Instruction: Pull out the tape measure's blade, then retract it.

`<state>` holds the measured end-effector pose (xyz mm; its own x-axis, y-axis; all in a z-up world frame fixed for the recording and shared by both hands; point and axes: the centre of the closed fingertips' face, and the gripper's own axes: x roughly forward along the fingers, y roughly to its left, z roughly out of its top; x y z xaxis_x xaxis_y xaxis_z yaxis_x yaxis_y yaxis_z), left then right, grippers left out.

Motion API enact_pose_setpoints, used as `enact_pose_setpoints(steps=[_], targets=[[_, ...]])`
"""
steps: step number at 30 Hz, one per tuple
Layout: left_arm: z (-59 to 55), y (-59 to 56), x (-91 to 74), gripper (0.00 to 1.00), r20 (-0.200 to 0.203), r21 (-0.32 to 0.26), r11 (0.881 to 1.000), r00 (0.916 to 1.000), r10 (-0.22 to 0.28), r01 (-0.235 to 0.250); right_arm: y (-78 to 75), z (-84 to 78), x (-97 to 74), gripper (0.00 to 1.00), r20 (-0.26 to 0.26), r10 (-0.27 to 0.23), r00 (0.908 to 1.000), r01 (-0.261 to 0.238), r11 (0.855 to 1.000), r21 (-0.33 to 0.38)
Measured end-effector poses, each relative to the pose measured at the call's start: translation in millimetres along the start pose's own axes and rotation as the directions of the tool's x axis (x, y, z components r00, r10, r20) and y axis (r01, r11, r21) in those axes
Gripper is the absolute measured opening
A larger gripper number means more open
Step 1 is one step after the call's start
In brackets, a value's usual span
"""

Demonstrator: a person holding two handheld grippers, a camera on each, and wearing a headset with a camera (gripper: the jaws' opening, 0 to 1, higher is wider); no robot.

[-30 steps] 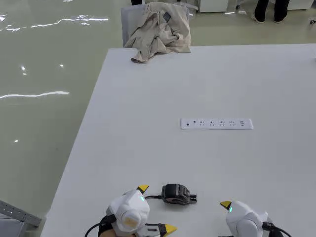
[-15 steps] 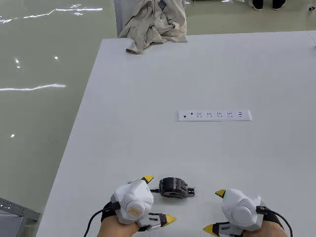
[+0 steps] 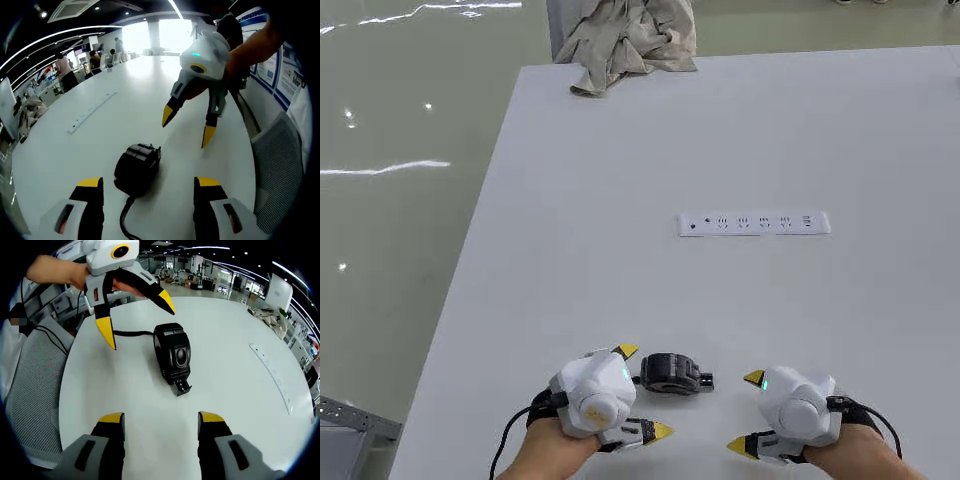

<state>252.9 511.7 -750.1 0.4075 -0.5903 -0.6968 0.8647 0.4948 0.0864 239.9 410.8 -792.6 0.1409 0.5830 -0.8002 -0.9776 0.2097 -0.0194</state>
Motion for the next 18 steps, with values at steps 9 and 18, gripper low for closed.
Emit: enact_pose_setpoints(steps=[9, 18], targets=[[0.0, 3.0, 10.9, 0.69, -0.025, 0.049, 0.998, 0.9991, -0.035, 0.037, -10.1, 0.2, 9.8, 0.55, -0.005, 0.017, 0.9998, -0.017, 0.999, -0.033], [-2.8, 3.5, 20.2, 0.67, -0.051, 0.097, 0.992, 0.9960, -0.073, 0.078, -16.9, 1.6, 17.2, 0.50, -0.014, 0.042, 0.9990, -0.043, 0.997, -0.067]])
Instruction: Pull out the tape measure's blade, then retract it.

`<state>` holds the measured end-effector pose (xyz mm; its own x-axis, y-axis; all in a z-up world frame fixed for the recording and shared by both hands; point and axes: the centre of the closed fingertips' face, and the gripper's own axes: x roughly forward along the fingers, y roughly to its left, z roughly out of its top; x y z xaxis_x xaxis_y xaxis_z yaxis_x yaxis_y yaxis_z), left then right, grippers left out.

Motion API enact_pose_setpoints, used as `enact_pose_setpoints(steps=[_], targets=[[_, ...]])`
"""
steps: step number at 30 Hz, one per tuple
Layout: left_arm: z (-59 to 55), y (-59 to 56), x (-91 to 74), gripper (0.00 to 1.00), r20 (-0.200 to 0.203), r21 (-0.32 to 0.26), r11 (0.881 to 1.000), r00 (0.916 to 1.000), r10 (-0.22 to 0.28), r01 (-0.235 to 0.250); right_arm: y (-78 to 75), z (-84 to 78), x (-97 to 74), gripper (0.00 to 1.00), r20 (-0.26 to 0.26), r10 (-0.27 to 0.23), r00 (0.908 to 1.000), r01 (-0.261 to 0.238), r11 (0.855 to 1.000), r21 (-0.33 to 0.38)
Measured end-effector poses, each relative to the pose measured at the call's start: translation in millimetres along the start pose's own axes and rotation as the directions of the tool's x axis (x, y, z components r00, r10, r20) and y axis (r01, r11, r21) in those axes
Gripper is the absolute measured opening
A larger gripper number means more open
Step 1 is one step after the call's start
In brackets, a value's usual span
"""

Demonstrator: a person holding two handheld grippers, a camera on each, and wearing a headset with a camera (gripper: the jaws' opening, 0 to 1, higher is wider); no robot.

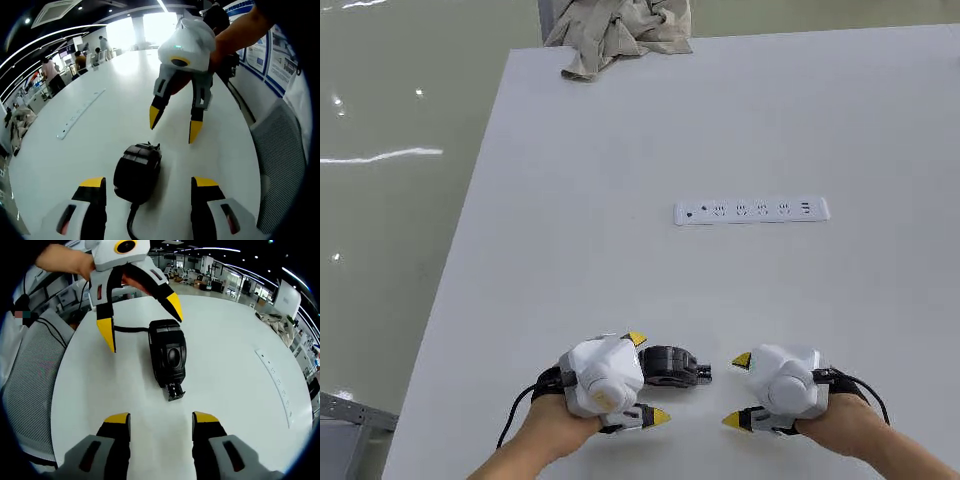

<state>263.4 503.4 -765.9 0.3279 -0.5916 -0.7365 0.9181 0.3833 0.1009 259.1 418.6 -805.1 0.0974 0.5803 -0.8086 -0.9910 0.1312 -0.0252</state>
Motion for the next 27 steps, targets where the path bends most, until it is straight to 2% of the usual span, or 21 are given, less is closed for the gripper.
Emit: enact_pose_setpoints(steps=[13, 16, 27], targets=[[-0.9, 5.9, 10.8, 0.62, -0.021, 0.040, 0.998, 0.9987, -0.047, 0.047, -9.9, 5.6, 11.9, 0.46, 0.004, 0.025, 0.9997, -0.025, 0.999, -0.029], [-2.3, 8.4, 15.3, 0.59, -0.033, 0.070, 0.996, 0.9979, -0.056, 0.059, -12.3, 8.8, 15.1, 0.46, 0.007, 0.036, 0.9993, -0.036, 0.999, -0.039], [0.0, 10.1, 24.0, 0.57, -0.047, 0.107, 0.989, 0.9942, -0.097, 0.101, -15.2, 14.6, 24.1, 0.42, 0.015, 0.066, 0.9977, -0.065, 0.996, -0.066]])
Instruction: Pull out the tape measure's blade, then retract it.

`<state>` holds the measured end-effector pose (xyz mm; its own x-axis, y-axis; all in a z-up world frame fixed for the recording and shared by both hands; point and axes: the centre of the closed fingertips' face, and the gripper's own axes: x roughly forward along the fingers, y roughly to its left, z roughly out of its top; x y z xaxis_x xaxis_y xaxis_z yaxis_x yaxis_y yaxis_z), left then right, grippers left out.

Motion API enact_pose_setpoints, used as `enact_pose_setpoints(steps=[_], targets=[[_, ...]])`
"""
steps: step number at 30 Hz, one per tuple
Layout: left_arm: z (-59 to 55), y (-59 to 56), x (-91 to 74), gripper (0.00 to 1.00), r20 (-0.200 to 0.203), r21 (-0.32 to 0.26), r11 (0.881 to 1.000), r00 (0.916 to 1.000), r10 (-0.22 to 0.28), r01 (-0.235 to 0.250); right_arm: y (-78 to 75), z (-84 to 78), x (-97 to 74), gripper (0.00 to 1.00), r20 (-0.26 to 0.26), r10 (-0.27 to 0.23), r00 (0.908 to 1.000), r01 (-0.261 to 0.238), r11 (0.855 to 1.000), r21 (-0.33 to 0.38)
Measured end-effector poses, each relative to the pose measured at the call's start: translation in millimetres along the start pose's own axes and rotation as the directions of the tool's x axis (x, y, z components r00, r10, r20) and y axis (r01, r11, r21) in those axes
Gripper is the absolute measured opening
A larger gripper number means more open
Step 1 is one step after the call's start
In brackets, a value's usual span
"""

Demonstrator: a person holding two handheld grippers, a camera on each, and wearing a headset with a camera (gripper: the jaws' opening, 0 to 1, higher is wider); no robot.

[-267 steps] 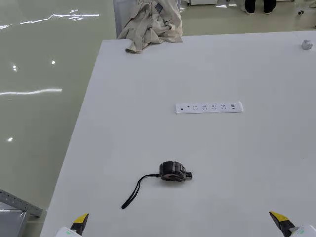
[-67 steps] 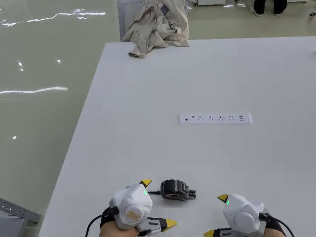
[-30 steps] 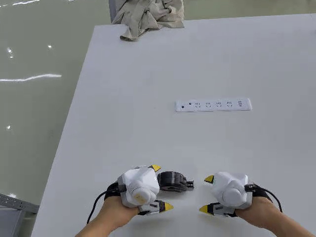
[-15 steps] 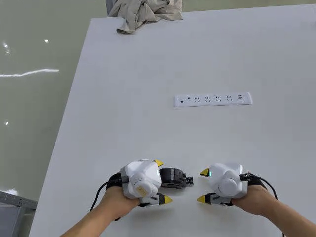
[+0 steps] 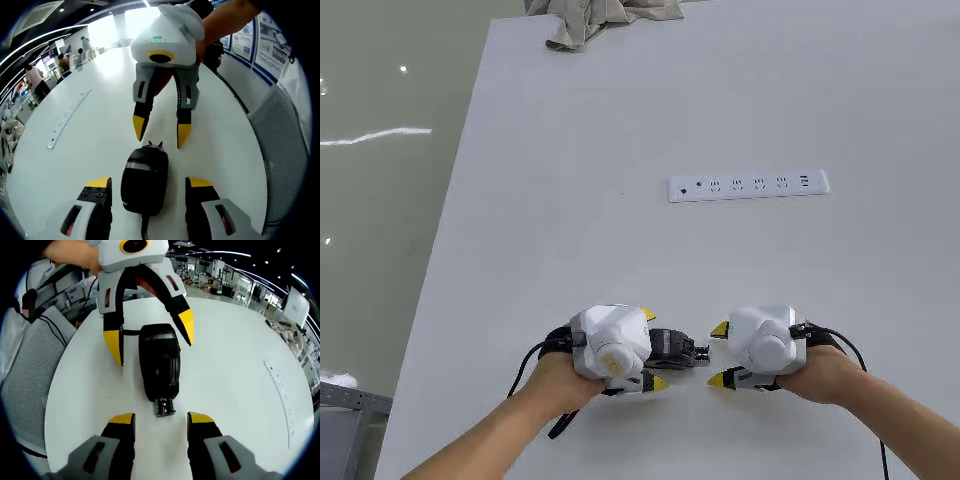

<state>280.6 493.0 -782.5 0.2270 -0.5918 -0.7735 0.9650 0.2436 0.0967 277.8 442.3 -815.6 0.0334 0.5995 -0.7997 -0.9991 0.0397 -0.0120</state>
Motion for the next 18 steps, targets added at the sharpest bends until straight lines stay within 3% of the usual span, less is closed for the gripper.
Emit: enact_pose_setpoints(steps=[18], targets=[[1.3, -3.5, 15.7, 0.49, -0.039, 0.076, 0.994, 0.9964, -0.075, 0.078, -3.4, -0.9, 12.5, 0.37, -0.005, 0.029, 0.9996, -0.029, 1.000, -0.013]])
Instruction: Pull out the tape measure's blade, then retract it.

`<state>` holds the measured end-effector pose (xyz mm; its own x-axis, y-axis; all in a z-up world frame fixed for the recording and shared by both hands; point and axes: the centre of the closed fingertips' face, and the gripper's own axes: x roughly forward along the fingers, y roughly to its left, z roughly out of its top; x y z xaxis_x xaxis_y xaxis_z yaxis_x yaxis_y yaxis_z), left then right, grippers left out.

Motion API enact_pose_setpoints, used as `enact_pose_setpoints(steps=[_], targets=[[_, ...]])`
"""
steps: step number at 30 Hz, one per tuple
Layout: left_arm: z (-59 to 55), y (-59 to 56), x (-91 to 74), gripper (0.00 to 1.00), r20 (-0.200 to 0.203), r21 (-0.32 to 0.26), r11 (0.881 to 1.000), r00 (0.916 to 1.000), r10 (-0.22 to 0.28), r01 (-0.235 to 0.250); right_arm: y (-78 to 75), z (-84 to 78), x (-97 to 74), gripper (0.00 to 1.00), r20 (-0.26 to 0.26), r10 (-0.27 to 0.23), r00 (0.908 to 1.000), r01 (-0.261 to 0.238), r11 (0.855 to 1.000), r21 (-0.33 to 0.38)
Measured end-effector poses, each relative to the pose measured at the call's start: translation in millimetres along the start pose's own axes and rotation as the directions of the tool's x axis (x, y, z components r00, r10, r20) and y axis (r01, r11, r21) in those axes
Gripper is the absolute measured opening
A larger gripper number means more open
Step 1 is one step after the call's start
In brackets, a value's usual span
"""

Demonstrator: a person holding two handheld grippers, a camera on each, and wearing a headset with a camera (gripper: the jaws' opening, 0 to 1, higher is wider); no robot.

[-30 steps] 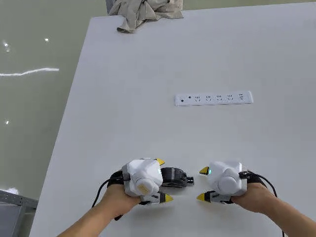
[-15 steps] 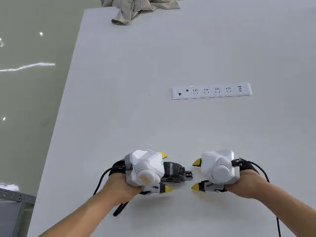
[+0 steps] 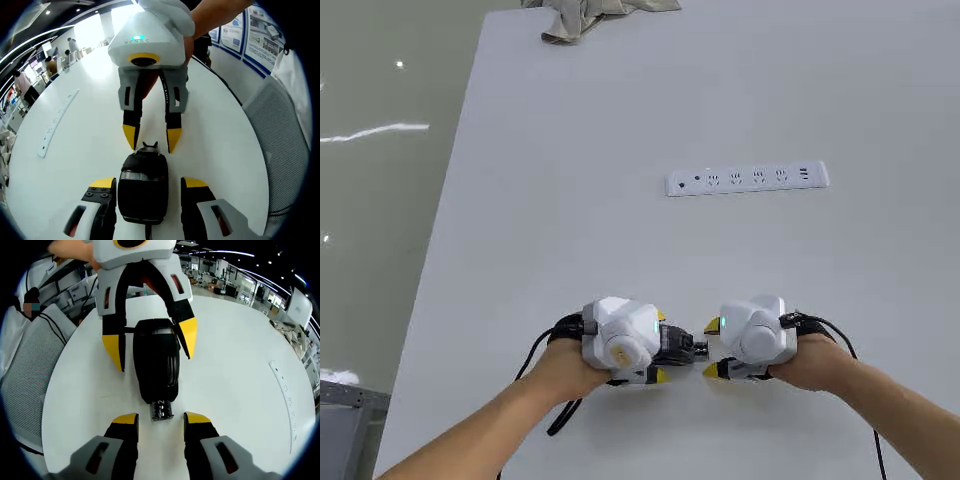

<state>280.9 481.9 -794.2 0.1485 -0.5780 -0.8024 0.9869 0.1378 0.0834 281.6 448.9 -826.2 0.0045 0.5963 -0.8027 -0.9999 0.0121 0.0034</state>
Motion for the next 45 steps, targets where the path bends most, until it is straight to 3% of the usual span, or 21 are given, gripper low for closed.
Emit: enact_pose_setpoints(steps=[21, 45], targets=[[-1.5, 3.4, 5.9, 0.38, -0.036, 0.057, 0.998, 0.9986, -0.038, 0.040, -3.4, 0.7, 4.3, 0.20, 0.004, 0.016, 0.9999, -0.016, 1.000, 0.000], [-1.5, 3.6, 6.3, 0.37, -0.036, 0.053, 0.997, 0.9980, -0.053, 0.055, -0.4, -0.7, 3.6, 0.14, -0.024, 0.042, 0.9988, -0.043, 0.999, -0.033]])
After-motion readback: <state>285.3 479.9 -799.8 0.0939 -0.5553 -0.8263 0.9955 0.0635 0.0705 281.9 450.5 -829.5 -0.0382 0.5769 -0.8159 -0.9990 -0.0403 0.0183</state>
